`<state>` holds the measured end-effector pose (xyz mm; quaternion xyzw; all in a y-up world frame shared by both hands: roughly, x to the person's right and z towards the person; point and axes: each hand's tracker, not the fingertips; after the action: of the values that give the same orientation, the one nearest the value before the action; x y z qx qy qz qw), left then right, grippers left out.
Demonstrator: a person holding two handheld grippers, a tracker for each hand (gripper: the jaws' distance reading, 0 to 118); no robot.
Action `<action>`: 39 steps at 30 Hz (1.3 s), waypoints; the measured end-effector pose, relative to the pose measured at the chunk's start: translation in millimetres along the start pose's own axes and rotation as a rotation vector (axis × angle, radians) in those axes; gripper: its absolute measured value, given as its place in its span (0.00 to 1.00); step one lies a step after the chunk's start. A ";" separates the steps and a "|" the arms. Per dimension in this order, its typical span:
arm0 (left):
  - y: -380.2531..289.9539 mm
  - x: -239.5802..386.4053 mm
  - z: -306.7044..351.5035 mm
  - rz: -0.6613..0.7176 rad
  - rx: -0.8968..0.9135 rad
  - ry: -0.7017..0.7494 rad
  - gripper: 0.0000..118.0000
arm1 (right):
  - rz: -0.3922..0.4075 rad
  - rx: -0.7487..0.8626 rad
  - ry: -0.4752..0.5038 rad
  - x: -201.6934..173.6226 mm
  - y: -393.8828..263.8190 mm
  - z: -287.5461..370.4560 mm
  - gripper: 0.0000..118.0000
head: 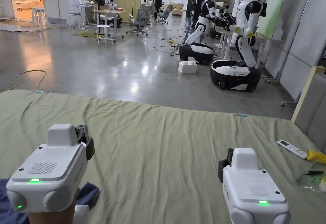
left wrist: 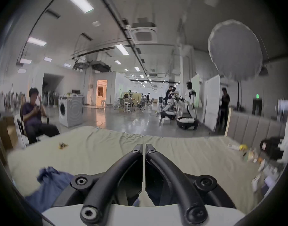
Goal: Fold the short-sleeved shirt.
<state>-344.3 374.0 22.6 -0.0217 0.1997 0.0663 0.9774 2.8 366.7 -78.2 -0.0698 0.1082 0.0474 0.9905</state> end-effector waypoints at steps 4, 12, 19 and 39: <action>-2.3 1.9 3.5 0.028 0.012 -0.021 0.02 | -0.145 -0.010 -0.036 5.3 -3.9 -2.7 0.01; -4.8 -18.9 6.8 -0.059 -0.067 0.009 0.02 | -0.044 0.014 -0.027 0.3 -6.2 -0.3 0.01; 6.5 -79.7 27.5 -0.068 -0.248 0.080 0.02 | 0.004 -0.014 0.018 -16.7 -18.3 -1.6 0.02; -138.1 -228.5 -17.5 0.049 -0.920 0.092 0.81 | 0.070 -0.114 0.105 -59.9 -47.5 -25.4 0.01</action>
<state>-540.2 208.4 98.6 -0.4513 0.1931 0.1703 0.8544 -55.6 311.3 -83.4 -0.1247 0.1593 0.0843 0.9757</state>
